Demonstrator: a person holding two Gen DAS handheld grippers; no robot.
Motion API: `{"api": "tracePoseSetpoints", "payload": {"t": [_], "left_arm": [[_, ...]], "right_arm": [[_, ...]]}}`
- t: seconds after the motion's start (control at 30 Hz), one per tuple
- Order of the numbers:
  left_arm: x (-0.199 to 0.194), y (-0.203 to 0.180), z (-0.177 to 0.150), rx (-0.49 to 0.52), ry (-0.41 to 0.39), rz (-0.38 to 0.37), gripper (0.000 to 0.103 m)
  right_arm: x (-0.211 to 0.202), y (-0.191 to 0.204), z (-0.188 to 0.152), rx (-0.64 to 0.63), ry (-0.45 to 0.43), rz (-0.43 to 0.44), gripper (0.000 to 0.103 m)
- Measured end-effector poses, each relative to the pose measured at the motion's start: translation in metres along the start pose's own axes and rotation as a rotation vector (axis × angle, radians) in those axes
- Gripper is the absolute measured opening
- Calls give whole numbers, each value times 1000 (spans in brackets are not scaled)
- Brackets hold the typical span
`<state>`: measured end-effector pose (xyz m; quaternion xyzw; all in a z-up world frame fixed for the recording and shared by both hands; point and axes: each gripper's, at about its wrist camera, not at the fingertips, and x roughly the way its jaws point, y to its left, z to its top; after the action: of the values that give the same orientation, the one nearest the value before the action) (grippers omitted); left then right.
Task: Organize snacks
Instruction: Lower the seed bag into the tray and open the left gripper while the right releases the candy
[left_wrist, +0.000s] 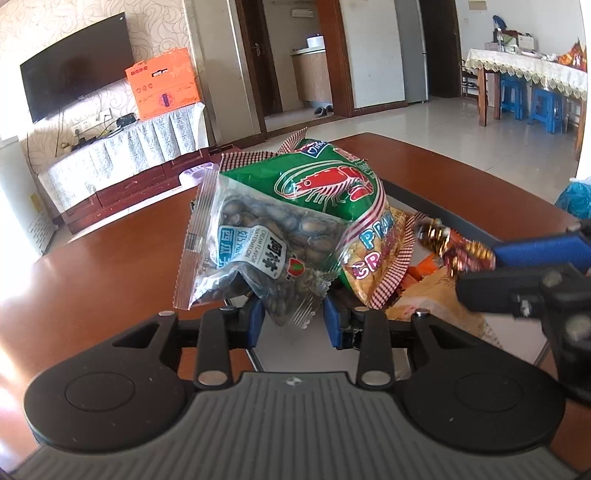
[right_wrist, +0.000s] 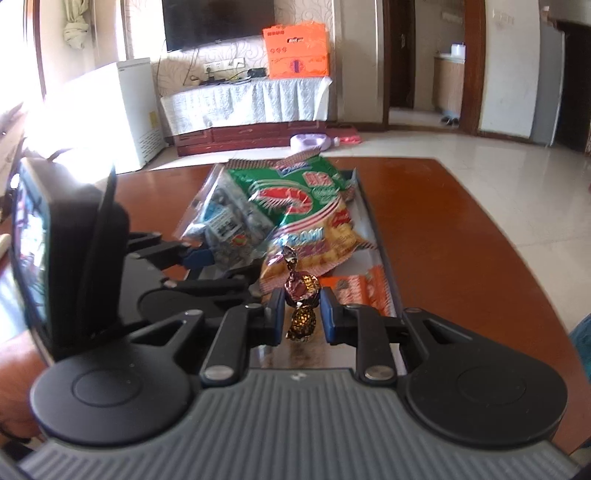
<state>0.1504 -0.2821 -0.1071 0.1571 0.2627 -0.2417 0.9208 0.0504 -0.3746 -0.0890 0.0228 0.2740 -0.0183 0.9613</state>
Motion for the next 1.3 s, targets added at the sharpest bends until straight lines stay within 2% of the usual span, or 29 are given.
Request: {"api": "tracePoseSetpoints", "payload": {"t": [0.2,0.27,0.37,0.7,0.77,0.83,0.87,1.0,1.2,1.3], "left_arm": [[-15,-1,-3,13,-14,-26,41],[-19,-2,-5,30,-14,-30,48],[-23,-7,-7,73,-12,11,60],[-30,-10,-10,92,-20,34,64],[-34,-11,-10,96,-35,61,81],[-36,-10,-10,94,-51,82,89],[-37,-8,-10,90,-53,80,90],[-38,-6,-9,82,-45,73,92],[-41,-1,-8,76,-43,82,96],[-50,3,-9,55,-60,78,100]], "right_arm": [[6,-10,2,25,6,-12,24],[8,-9,3,28,3,0,24],[12,-4,3,16,7,-4,24],[14,-6,1,36,19,-5,26],[14,-4,2,32,17,-7,26],[14,-4,2,34,16,-5,27],[13,-5,2,39,15,-4,27],[13,-5,3,50,15,-8,34],[7,-7,3,71,-7,-5,62],[-2,-5,3,75,-44,11,64]]}}
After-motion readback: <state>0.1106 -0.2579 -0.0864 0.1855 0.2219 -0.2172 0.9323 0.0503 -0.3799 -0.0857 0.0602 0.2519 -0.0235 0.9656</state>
